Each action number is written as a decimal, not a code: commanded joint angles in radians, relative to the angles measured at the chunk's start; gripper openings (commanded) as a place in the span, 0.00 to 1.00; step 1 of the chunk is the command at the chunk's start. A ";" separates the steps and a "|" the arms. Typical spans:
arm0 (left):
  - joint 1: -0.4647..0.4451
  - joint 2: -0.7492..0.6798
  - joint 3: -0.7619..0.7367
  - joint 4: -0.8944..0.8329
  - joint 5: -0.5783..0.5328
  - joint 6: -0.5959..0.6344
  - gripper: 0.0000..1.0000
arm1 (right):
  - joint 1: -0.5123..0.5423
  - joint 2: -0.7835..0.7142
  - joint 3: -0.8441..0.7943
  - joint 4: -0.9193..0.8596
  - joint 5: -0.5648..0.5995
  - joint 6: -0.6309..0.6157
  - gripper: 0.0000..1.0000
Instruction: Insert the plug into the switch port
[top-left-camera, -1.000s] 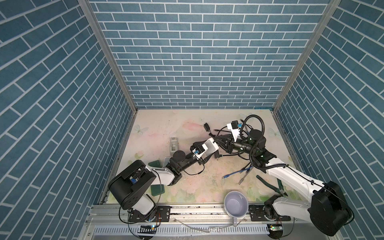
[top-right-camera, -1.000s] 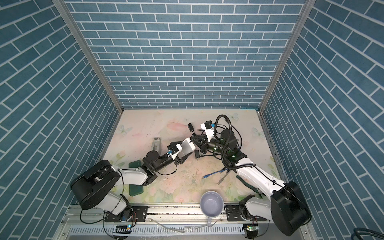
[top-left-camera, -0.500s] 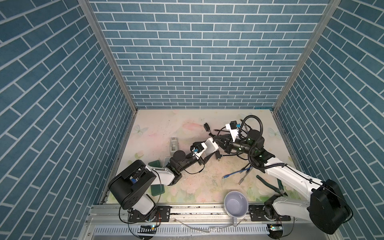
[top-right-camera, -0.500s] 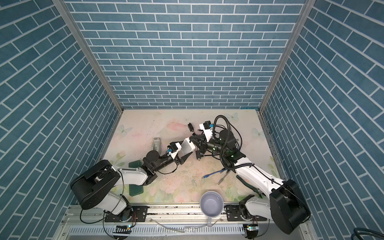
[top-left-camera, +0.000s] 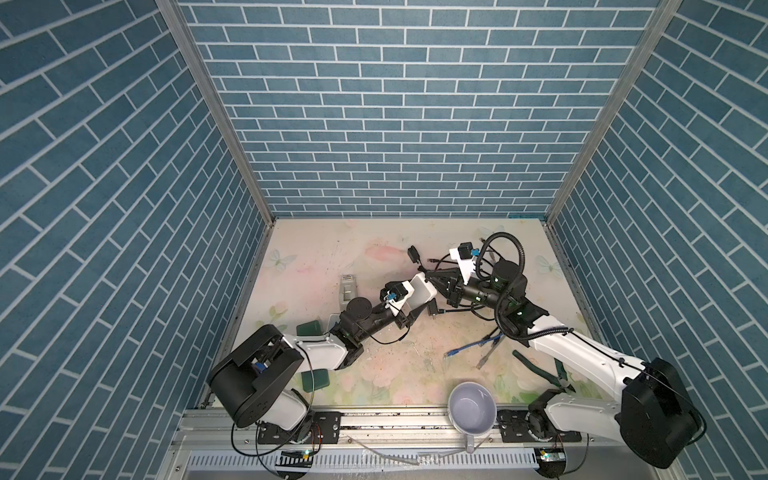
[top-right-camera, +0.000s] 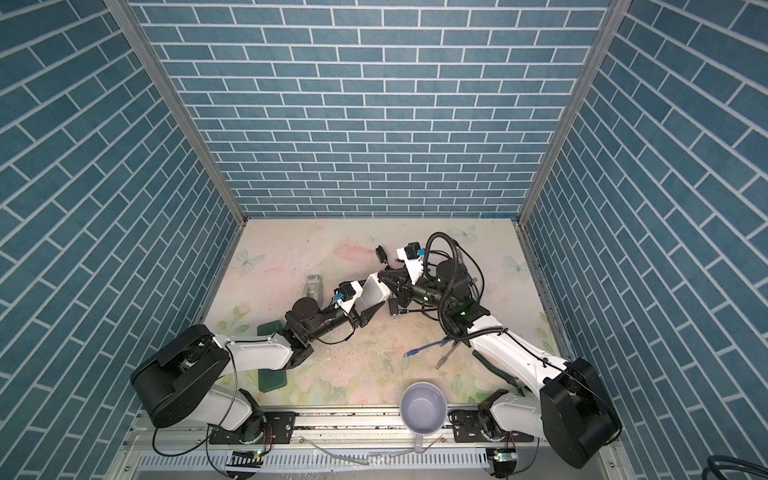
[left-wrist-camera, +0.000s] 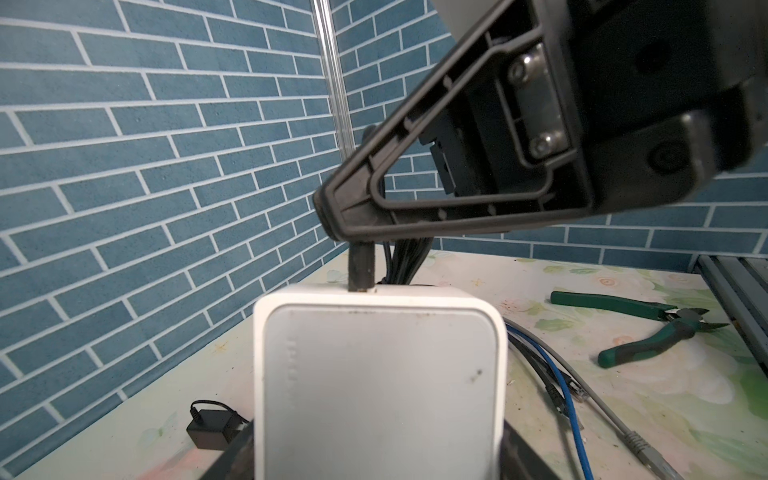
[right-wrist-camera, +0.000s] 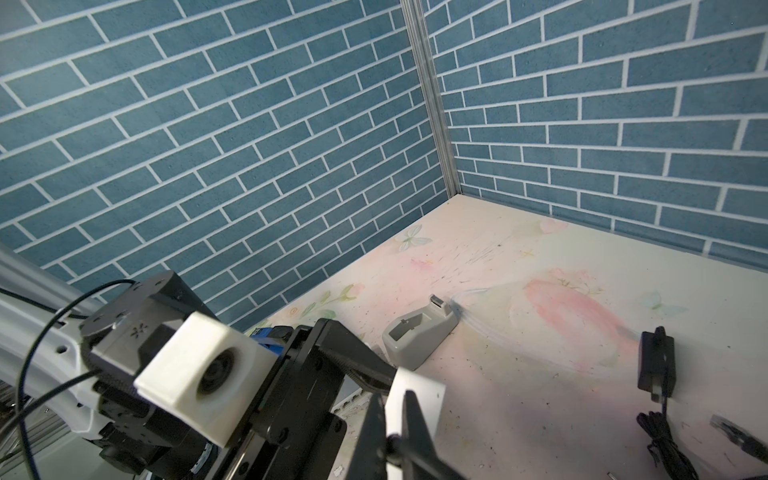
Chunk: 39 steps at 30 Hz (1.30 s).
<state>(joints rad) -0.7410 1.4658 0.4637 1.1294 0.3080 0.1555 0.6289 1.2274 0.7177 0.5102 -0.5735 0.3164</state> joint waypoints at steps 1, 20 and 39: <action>-0.005 -0.083 0.109 0.189 0.022 0.028 0.44 | 0.035 0.039 -0.069 -0.152 -0.012 -0.005 0.00; 0.000 -0.120 0.071 0.039 -0.159 0.012 0.45 | 0.048 0.198 0.047 -0.189 0.067 0.002 0.00; 0.002 -0.122 0.227 -0.732 -0.528 -0.173 0.43 | -0.021 0.500 0.338 -0.228 -0.150 -0.040 0.02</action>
<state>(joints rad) -0.7414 1.3540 0.6456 0.4171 -0.1623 0.0753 0.6102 1.6875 1.0916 0.3737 -0.6930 0.3283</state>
